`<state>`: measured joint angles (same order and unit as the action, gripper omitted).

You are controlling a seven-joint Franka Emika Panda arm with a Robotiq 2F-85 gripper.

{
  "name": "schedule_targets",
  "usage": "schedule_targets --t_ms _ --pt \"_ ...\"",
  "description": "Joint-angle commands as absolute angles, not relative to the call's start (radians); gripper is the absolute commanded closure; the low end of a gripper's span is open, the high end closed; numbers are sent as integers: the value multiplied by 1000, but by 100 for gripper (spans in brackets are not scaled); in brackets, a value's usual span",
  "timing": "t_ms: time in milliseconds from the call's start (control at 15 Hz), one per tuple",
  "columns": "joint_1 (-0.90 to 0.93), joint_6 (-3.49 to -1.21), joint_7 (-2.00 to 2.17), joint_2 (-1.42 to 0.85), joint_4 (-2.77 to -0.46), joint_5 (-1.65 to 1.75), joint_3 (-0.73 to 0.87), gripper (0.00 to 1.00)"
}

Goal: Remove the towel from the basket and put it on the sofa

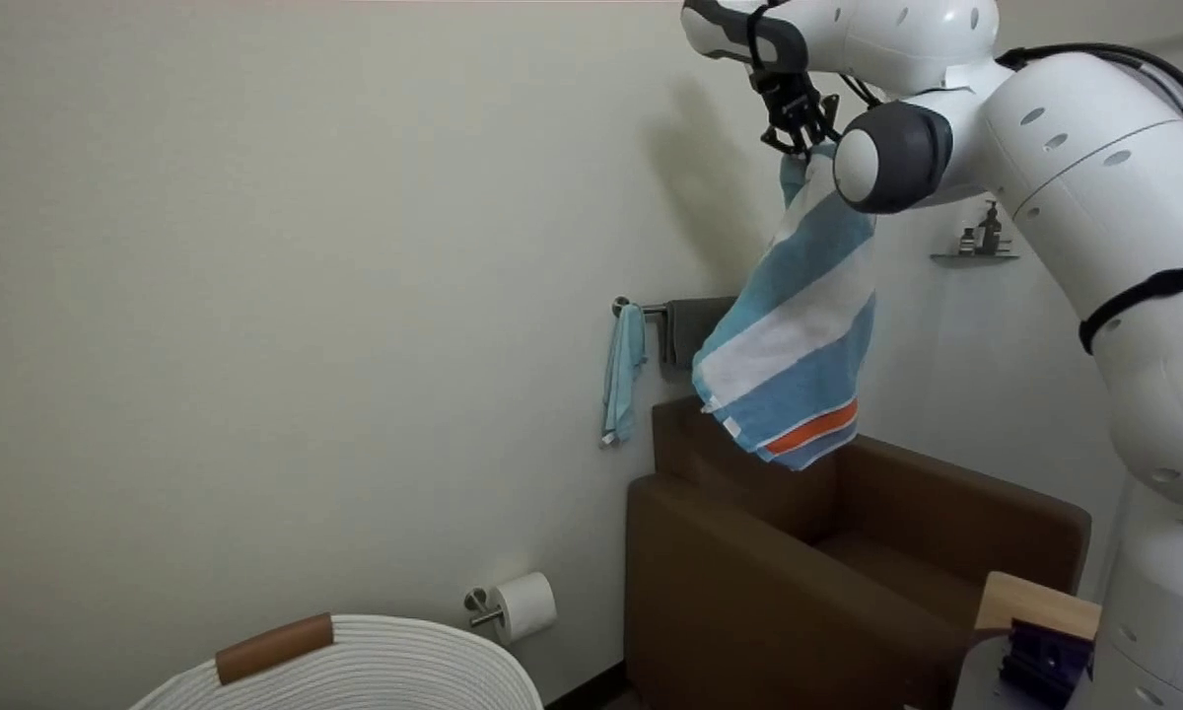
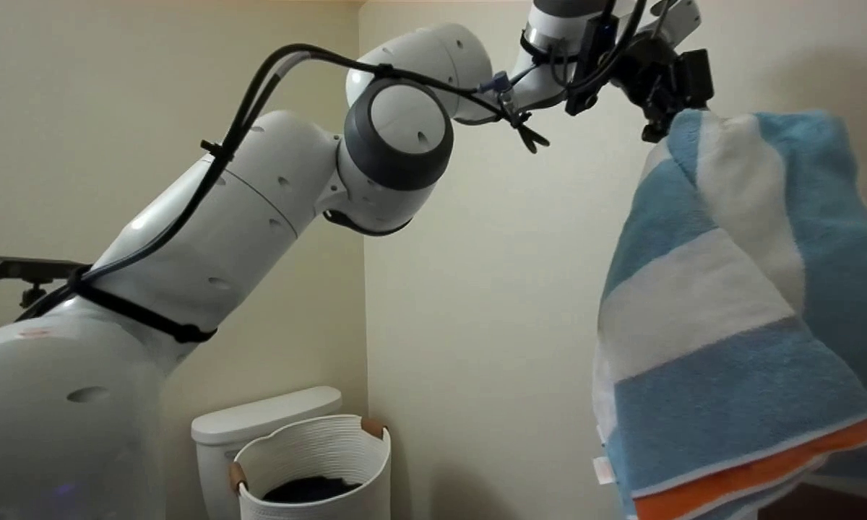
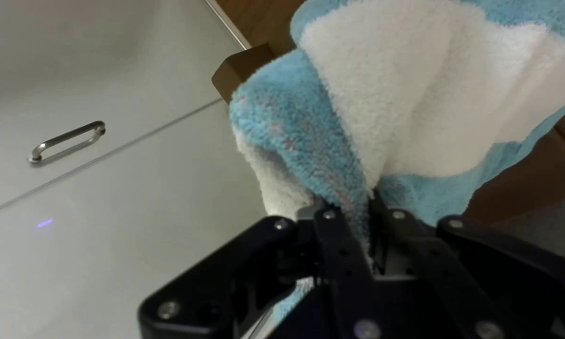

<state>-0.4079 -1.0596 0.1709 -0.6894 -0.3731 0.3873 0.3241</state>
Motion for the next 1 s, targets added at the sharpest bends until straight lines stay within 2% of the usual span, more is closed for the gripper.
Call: schedule_targets --t_ms 0,133,200,533,600,933 --pt "-538 -1103 104 -696 -382 287 292 94" --pt "-573 -1076 78 -736 -381 279 297 95" --pt "-559 -1058 110 -743 -338 288 304 85" --pt "-578 -1057 99 -786 -338 283 302 85" --pt "-571 -1068 102 -771 -361 284 302 94" --pt "-654 -1229 211 -830 -346 174 255 94"
